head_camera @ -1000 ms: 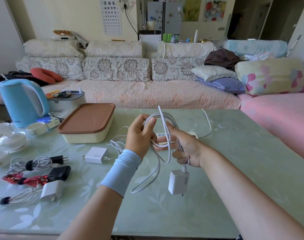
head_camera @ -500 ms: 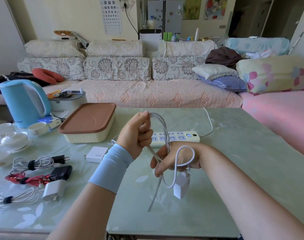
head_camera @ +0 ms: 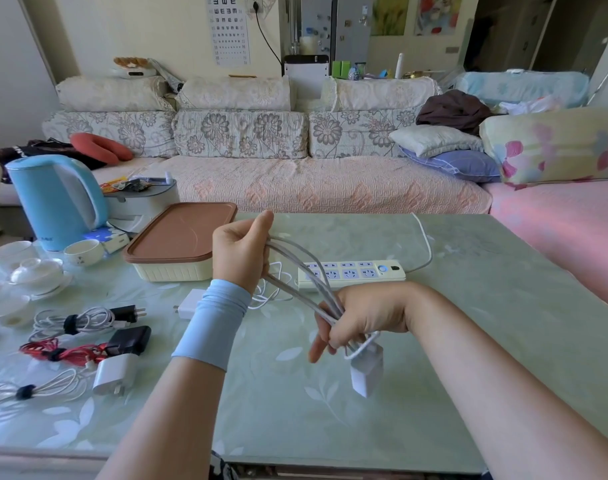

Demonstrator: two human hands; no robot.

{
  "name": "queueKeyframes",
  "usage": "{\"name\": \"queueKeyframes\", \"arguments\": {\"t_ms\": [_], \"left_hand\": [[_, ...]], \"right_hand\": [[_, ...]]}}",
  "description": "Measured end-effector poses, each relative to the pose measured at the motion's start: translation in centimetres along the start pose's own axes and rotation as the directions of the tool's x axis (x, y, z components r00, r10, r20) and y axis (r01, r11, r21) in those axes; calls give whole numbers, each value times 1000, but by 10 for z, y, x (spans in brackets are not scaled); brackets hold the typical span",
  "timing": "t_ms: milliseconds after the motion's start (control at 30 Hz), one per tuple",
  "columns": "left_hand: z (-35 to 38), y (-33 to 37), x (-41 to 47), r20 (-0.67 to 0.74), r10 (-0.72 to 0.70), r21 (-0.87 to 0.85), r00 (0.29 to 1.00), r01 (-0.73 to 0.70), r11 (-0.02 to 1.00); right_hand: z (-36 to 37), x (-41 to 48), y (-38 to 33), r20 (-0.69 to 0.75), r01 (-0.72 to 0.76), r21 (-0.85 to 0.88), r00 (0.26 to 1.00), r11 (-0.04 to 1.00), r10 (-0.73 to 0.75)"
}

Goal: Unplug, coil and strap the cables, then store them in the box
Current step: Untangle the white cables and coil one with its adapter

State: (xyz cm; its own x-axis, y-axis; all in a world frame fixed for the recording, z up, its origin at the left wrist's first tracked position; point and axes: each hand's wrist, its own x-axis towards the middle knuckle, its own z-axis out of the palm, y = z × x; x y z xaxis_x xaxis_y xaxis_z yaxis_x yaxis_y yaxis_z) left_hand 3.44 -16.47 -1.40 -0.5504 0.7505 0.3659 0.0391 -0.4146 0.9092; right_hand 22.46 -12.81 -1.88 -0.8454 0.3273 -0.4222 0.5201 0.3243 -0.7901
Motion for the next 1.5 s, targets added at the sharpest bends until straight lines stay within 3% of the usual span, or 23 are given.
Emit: {"name": "queueKeyframes", "arguments": {"t_ms": [100, 200, 333, 500, 633, 833, 967, 1067, 1100, 1200, 1267, 1333, 1400, 1500], "left_hand": [[-2, -5, 2, -33, -23, -38, 999, 21, 999], [-4, -9, 5, -108, -24, -64, 994, 17, 998], [-6, -13, 8, -175, -37, -26, 984, 33, 999], [-11, -23, 11, -222, -95, 158, 971, 132, 979], [-14, -28, 13, -269, -91, 259, 959, 163, 952], [-16, -30, 11, -231, -86, 364, 969, 168, 916], [-27, -29, 11, -62, -198, 604, 978, 195, 773], [-33, -25, 9, 112, -183, 810, 977, 17, 586], [-32, -21, 8, 180, -124, 815, 976, -77, 574], [-15, 1, 0, 388, -8, 627, 922, -258, 735], [1, 5, -11, 558, -183, 668, 809, -308, 677], [8, -9, -21, 573, -433, 783, 696, -307, 541], [9, -28, -20, 533, -528, 829, 662, -284, 481], [4, -32, -16, 513, -571, 767, 641, -43, 640]], "right_hand": [[2, 4, 8, 60, 62, 136, 996, 989, -71], [1, 7, 15, 16, 26, 260, 999, 965, -32], [-3, 6, 17, -11, -12, 217, 1000, 976, 15], [-5, 5, 21, 4, -26, 180, 1000, 983, 26], [-1, 12, 23, -199, -94, 59, 974, 994, 104], [-5, 8, 29, -134, -133, 258, 976, 957, 172], [-7, 10, 29, -302, -195, 190, 921, 962, 246], [-5, 12, 27, -386, -285, 53, 878, 957, 283], [-3, 13, 26, -394, -311, -26, 877, 950, 276], [0, 17, 21, -397, -300, -185, 894, 936, 208], [1, 19, 20, -404, -241, -181, 902, 953, 151], [-2, 20, 22, -435, -153, -96, 895, 984, 96], [-7, 18, 27, -472, -57, -8, 881, 998, 47], [-13, 14, 35, -491, 33, 75, 871, 997, 8]]}}
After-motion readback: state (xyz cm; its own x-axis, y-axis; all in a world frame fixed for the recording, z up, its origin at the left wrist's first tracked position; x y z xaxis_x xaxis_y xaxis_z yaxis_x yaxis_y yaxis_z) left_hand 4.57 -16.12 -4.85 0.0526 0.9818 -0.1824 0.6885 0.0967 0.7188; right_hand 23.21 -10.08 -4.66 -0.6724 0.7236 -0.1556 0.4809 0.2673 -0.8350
